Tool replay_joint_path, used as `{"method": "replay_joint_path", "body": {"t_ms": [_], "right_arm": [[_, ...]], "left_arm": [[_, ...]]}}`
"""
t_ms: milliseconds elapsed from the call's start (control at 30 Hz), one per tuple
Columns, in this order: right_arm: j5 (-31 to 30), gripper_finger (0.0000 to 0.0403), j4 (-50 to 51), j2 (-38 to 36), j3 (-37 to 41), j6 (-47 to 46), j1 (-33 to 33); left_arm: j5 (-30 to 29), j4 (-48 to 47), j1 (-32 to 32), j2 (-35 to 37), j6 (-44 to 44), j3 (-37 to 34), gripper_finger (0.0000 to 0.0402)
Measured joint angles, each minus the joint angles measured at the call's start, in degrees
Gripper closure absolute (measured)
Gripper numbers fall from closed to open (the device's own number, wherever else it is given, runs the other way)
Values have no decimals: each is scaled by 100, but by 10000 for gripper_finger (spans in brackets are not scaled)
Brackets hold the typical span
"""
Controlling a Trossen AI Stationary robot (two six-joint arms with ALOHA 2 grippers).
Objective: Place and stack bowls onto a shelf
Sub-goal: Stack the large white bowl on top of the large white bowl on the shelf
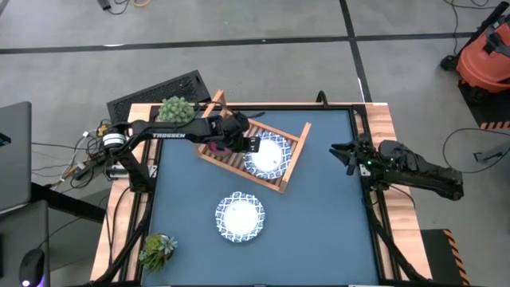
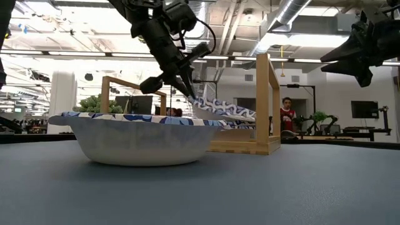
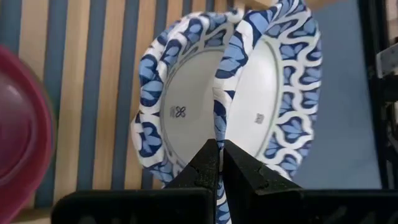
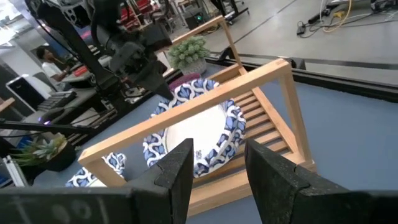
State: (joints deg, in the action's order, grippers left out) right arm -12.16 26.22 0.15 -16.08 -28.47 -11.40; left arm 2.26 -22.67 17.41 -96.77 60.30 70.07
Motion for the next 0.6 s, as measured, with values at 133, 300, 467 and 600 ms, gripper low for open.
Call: {"method": "replay_joint_path", "body": {"t_ms": [133,300,467,600], "right_arm": [[2,232,15,0,0,-4,4],[2,232,13,0,0,-2,4],[2,232,13,0,0,0,4],[4,232,13,0,0,0,4]], "left_arm": [[-108,-40,4,2,-7,3,402],[50,-34,26,4,-35,3,402],[-97,-79,24,4,-165,3,390],[-123,-78,24,4,-226,3,356]]}}
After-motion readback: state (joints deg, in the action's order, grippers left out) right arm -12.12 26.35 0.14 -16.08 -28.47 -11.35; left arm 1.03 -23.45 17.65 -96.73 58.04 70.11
